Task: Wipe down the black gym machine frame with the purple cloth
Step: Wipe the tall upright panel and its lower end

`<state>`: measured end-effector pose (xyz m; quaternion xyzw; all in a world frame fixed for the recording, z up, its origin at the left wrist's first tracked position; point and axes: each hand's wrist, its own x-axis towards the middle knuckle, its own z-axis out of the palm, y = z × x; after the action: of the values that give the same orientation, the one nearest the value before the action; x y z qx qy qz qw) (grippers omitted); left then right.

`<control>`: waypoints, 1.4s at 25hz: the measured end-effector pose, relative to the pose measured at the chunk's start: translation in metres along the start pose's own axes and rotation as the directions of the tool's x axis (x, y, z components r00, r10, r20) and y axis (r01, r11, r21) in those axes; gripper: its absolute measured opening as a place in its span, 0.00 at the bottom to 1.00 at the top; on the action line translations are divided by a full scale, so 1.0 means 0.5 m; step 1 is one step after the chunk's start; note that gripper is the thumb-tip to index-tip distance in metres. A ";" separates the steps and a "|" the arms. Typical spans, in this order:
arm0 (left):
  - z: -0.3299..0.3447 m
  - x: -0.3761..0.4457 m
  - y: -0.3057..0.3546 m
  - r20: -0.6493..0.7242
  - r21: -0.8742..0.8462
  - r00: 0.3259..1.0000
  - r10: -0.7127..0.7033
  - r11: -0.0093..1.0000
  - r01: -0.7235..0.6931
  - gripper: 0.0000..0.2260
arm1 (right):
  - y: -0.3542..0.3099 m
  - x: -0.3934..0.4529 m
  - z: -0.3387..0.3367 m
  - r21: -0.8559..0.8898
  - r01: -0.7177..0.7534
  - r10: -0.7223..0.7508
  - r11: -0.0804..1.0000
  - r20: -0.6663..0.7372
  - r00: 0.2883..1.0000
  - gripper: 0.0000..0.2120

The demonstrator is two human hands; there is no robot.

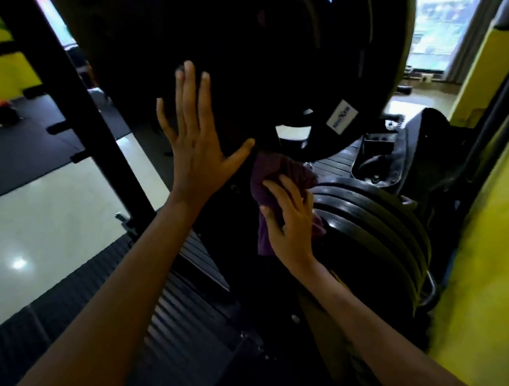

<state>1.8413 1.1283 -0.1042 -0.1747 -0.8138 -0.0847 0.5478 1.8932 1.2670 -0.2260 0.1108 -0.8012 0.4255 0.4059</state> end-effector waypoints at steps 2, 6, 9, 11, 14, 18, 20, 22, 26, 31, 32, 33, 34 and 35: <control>-0.010 0.006 -0.002 0.003 -0.039 1.000 -0.026 0.999 0.026 0.35 | 0.024 -0.002 0.003 -0.084 0.110 -0.108 0.990 0.023 0.994 0.16; -0.032 0.004 -0.006 0.012 -0.095 0.999 -0.036 0.995 0.037 0.25 | 0.065 -0.070 0.007 -0.217 0.282 -0.265 0.935 0.105 0.959 0.16; -0.051 0.011 -0.012 -0.005 -0.113 1.000 -0.029 0.993 0.028 0.20 | 0.026 -0.019 0.016 -0.222 0.283 -0.274 0.933 0.069 0.959 0.16; -0.062 0.021 -0.014 -0.043 -0.163 0.997 -0.060 0.985 0.052 0.18 | -0.014 0.055 0.026 -0.205 0.311 -0.311 0.928 0.034 0.950 0.18; -0.071 0.051 -0.010 -0.061 -0.214 0.989 -0.138 0.969 0.122 0.18 | -0.050 0.134 0.033 -0.195 0.353 -0.363 0.915 -0.015 0.932 0.21; -0.068 0.069 0.001 -0.043 -0.368 0.970 -0.241 0.906 0.208 0.18 | -0.041 0.103 0.029 -0.223 0.362 -0.375 0.905 -0.017 0.927 0.20; -0.078 0.075 0.002 -0.030 -0.447 0.957 -0.287 0.861 0.244 0.18 | -0.040 0.111 0.025 -0.200 0.373 -0.383 0.906 -0.011 0.924 0.18; -0.091 0.091 0.000 -0.016 -0.504 0.936 -0.351 0.811 0.296 0.19 | -0.067 0.155 0.021 -0.146 0.376 -0.382 0.915 -0.019 0.924 0.18; -0.105 0.104 0.001 0.019 -0.577 0.902 -0.432 0.732 0.363 0.23 | -0.147 0.282 0.028 -0.126 0.348 -0.357 0.929 -0.063 0.932 0.19; -0.086 0.100 0.019 -0.007 -0.694 0.840 -0.542 0.607 0.386 0.24 | -0.133 0.248 0.024 -0.204 0.433 -0.445 0.878 -0.018 0.895 0.19; -0.080 0.097 0.019 -0.027 -0.723 0.823 -0.568 0.579 0.376 0.23 | -0.121 0.234 0.019 -0.207 0.464 -0.472 0.862 0.013 0.882 0.19; -0.074 0.095 0.021 -0.051 -0.746 0.809 -0.585 0.561 0.359 0.22 | -0.117 0.239 0.014 -0.189 0.489 -0.492 0.852 0.036 0.870 0.19; -0.070 0.095 0.023 -0.070 -0.761 0.800 -0.596 0.550 0.343 0.21 | -0.126 0.262 0.012 -0.162 0.502 -0.502 0.850 0.045 0.864 0.19; -0.067 0.095 0.024 -0.076 -0.773 0.797 -0.600 0.540 0.333 0.21 | -0.147 0.293 0.010 -0.145 0.503 -0.501 0.852 0.047 0.864 0.19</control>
<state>1.8584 1.1374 -0.0482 -0.1327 -0.6222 -0.5728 0.5169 1.8341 1.2428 -0.0750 0.2862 -0.7762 0.2419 0.5070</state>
